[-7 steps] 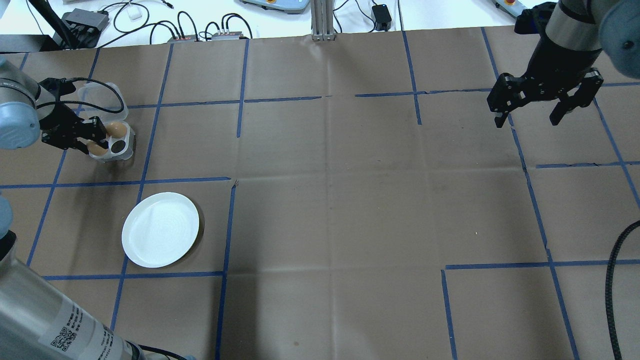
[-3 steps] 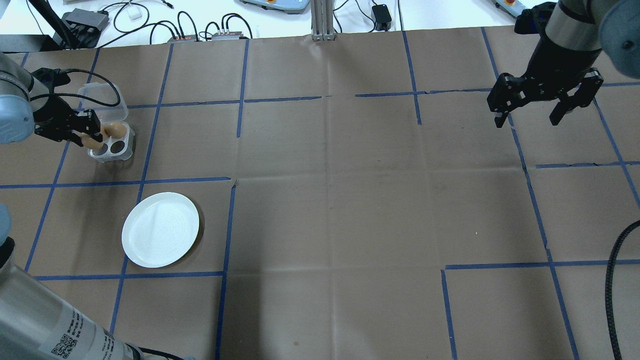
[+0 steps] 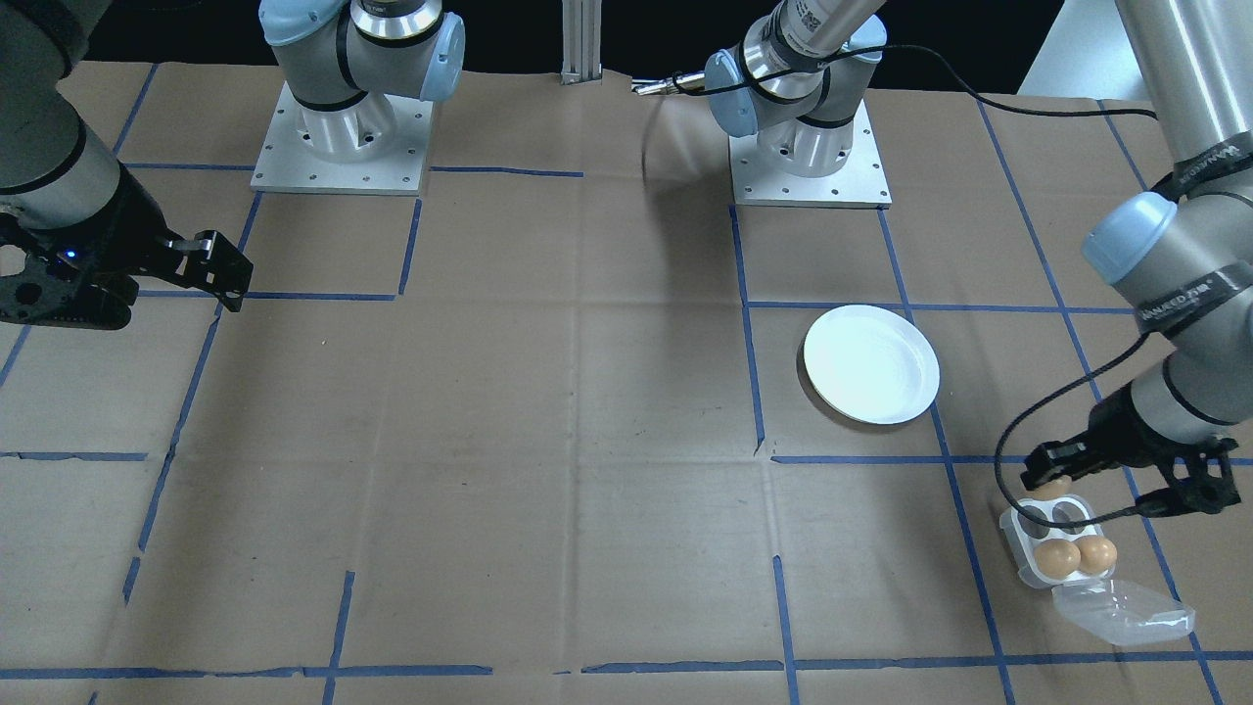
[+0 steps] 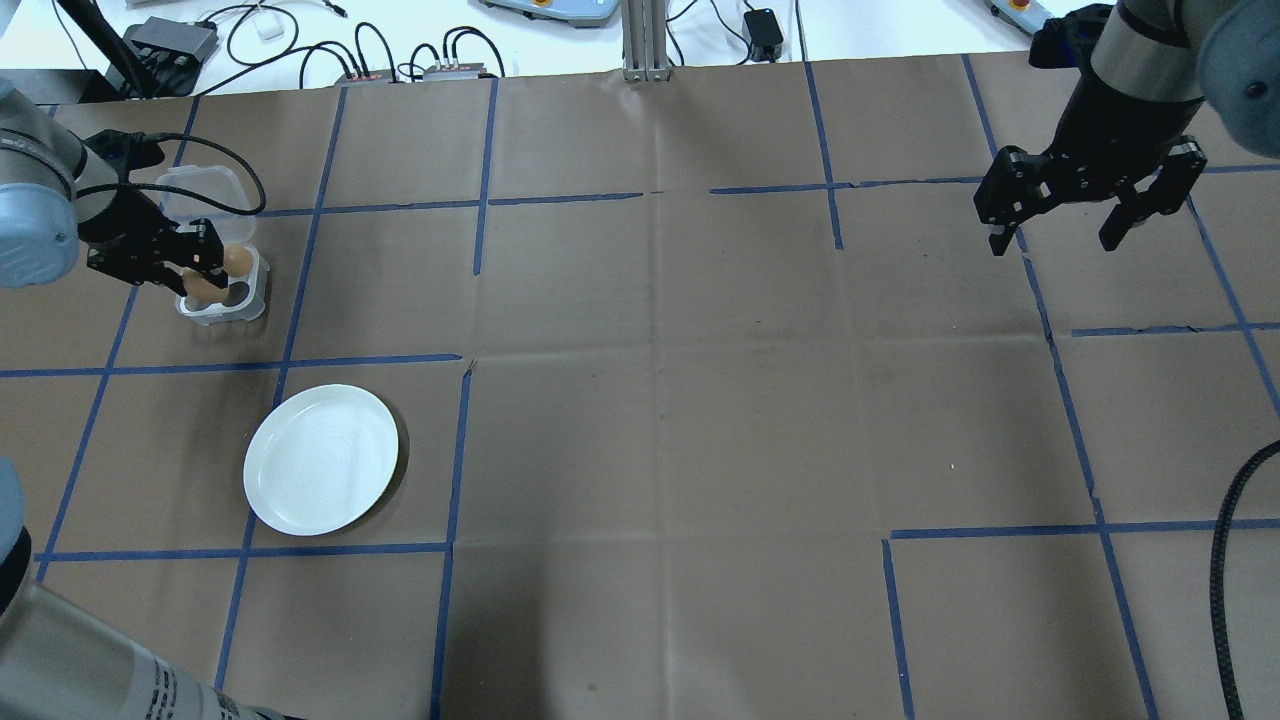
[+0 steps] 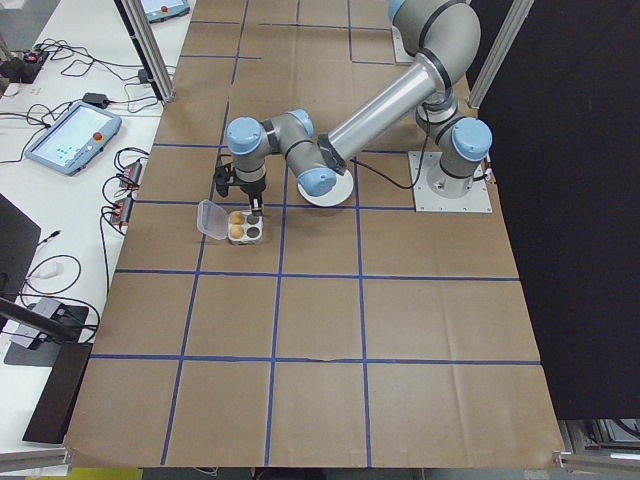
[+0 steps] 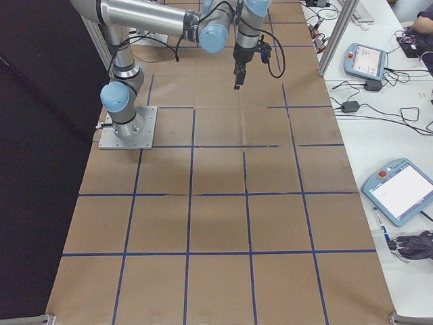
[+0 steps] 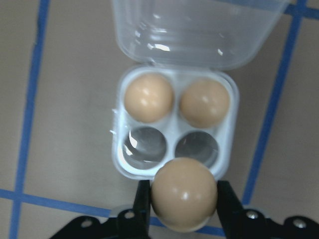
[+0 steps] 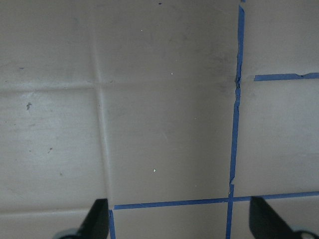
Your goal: Place egg on plate
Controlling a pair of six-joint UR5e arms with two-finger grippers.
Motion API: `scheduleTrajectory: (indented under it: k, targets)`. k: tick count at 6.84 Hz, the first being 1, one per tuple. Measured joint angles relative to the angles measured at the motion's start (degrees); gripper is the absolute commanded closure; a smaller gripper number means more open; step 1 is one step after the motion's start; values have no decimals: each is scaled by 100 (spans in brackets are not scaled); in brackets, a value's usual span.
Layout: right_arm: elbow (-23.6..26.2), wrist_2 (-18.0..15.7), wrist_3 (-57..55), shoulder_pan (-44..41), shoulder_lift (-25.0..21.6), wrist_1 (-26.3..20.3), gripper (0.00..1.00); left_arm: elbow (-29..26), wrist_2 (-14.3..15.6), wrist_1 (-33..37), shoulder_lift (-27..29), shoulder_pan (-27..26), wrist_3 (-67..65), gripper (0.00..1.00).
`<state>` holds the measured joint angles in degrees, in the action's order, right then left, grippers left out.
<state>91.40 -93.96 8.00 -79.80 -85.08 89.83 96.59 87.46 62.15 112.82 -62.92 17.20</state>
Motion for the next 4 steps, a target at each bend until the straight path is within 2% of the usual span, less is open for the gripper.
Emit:
scheduleTrajectory:
  k: [3,4]
  targets:
    - [0,0,0,0,0,0,0,1379,-39,466,-837,-262,-470,90]
    - [0,0,0,0,0,0,0,1617,-40,789,-1000,-300,-582,56]
